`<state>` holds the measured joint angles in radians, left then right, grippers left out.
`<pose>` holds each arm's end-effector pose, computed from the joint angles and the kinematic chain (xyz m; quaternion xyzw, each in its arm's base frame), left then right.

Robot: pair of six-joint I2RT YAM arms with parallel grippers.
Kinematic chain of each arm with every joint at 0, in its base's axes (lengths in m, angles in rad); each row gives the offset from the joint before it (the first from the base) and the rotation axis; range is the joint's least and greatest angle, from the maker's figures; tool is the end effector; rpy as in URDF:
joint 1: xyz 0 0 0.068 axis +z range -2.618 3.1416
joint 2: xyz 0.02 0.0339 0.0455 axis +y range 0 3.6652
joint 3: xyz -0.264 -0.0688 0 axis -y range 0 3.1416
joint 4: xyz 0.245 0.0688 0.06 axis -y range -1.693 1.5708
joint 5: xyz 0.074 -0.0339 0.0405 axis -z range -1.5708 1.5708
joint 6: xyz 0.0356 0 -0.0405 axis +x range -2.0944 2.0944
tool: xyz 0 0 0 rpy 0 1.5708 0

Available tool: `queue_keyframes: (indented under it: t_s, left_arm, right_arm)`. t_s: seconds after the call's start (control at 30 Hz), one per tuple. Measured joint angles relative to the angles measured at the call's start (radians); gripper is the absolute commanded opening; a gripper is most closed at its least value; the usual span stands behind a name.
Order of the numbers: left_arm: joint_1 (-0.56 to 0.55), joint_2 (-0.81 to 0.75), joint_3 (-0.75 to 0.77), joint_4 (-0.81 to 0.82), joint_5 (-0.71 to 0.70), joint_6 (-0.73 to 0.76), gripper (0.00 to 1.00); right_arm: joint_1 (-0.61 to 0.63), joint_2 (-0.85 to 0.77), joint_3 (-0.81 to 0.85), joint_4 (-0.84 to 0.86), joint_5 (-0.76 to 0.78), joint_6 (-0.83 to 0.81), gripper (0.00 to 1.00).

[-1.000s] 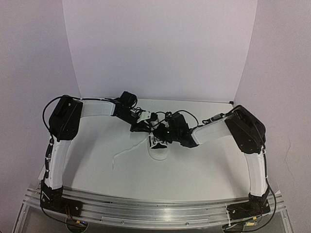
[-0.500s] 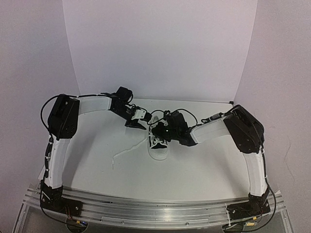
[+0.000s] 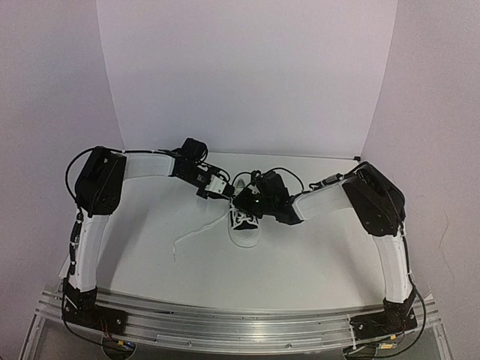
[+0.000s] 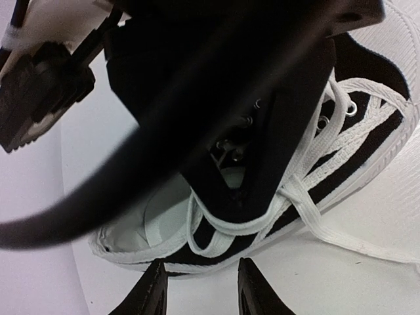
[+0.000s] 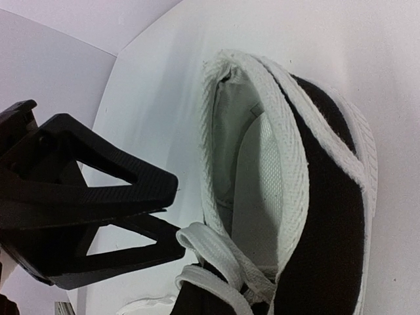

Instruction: Tie the shoes

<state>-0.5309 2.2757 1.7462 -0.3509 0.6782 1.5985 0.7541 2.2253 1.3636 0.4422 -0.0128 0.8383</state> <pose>0.4178 -0.2712 0.1642 0.8307 0.3317 -0.1071 0.4340 0.3538 0.3330 0.1314 0.0318 0.8382 0.3928 0.3769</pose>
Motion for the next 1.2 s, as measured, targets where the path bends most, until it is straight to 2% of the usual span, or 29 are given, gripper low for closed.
queue_keyframes:
  t_s: [0.47, 0.67, 0.8, 0.93, 1.03, 1.2]
  left_arm:
    - [-0.015, 0.006, 0.0, 0.034, -0.006, 0.088, 0.11]
    - [-0.018, 0.006, 0.0, 0.026, -0.009, 0.116, 0.19]
    - [-0.021, 0.006, 0.0, 0.017, -0.019, 0.134, 0.21]
    - [-0.024, 0.026, 0.026, -0.013, -0.037, 0.156, 0.15]
    - [-0.025, 0.037, 0.029, -0.029, -0.05, 0.184, 0.02]
    - [-0.024, 0.038, 0.028, -0.056, -0.07, 0.209, 0.0]
  right_arm:
    - [-0.002, 0.001, 0.001, -0.003, -0.016, 0.0, 0.0]
    - [-0.002, 0.001, 0.002, -0.007, -0.021, 0.0, 0.0]
    - [-0.002, 0.004, 0.005, -0.011, -0.029, 0.0, 0.0]
    - [-0.002, 0.011, 0.008, -0.011, -0.032, 0.0, 0.0]
    - [-0.003, 0.011, 0.012, -0.011, -0.032, 0.0, 0.0]
    - [-0.004, 0.011, 0.014, -0.011, -0.033, 0.0, 0.0]
